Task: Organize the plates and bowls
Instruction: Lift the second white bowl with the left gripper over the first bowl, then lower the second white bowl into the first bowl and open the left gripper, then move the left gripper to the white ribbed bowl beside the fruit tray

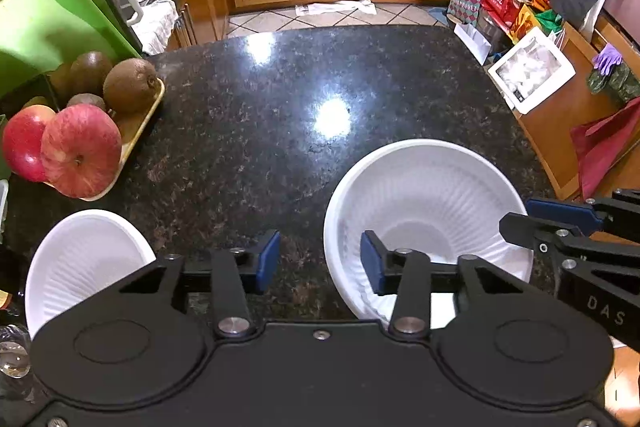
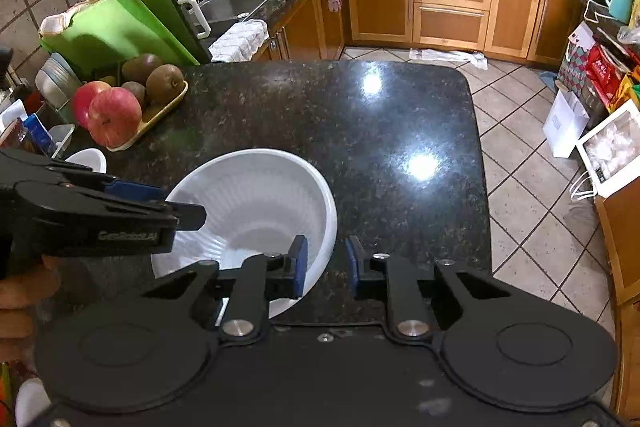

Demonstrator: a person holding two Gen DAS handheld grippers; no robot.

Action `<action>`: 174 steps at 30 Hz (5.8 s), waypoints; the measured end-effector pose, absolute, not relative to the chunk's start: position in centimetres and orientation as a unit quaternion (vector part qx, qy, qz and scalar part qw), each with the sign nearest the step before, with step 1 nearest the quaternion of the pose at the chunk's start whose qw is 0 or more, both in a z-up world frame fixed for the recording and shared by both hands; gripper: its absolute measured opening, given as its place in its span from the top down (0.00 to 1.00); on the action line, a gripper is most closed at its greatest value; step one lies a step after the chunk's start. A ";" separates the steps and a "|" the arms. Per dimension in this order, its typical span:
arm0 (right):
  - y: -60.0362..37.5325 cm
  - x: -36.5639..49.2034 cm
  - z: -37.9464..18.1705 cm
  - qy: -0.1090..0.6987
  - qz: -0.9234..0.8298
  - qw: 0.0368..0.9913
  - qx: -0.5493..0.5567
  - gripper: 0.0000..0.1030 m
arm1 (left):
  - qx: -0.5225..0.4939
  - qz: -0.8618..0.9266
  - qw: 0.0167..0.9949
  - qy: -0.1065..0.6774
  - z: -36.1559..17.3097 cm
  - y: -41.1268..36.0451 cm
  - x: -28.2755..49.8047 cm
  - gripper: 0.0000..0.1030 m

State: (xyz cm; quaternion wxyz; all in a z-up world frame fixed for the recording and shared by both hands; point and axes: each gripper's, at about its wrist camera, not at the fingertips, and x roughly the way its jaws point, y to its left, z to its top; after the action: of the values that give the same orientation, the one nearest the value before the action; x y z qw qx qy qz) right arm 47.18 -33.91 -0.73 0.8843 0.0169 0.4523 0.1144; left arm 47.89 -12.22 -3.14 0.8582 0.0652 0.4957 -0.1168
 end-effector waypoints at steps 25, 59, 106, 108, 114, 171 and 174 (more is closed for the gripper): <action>-33.1 43.7 2.3 0.425 0.120 0.897 0.016 0.85 | 0.069 -0.151 0.857 0.487 -0.5 -12.2 44.7 0.69; -25.9 23.1 4.7 0.367 0.167 0.915 0.033 0.87 | 0.069 -0.174 0.886 0.424 2.7 -2.7 27.7 0.69; -24.3 25.7 1.0 0.418 0.169 0.892 0.031 0.73 | 0.057 -0.174 0.875 0.449 -0.7 -0.8 28.5 0.51; -24.4 25.6 1.0 0.413 0.160 0.896 0.024 0.71 | 0.056 -0.173 0.875 0.448 -0.7 -0.8 28.4 0.51; -24.8 25.5 1.1 0.411 0.150 0.899 0.032 0.69 | 0.056 -0.169 0.878 0.445 -0.6 -0.6 28.1 0.51; -19.4 23.4 10.0 0.111 0.131 0.985 0.032 0.43 | -0.061 0.007 0.958 0.281 6.4 8.1 29.2 0.33; -19.6 24.8 10.4 0.111 0.133 0.983 0.066 0.35 | -0.069 0.006 0.958 0.277 6.8 8.5 29.8 0.32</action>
State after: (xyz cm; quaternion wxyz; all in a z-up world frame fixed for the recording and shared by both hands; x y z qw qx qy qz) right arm 24.80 -19.65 10.37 0.9827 0.0657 0.1110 0.1326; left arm 29.77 8.52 6.85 0.9585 -0.0689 0.2767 0.0061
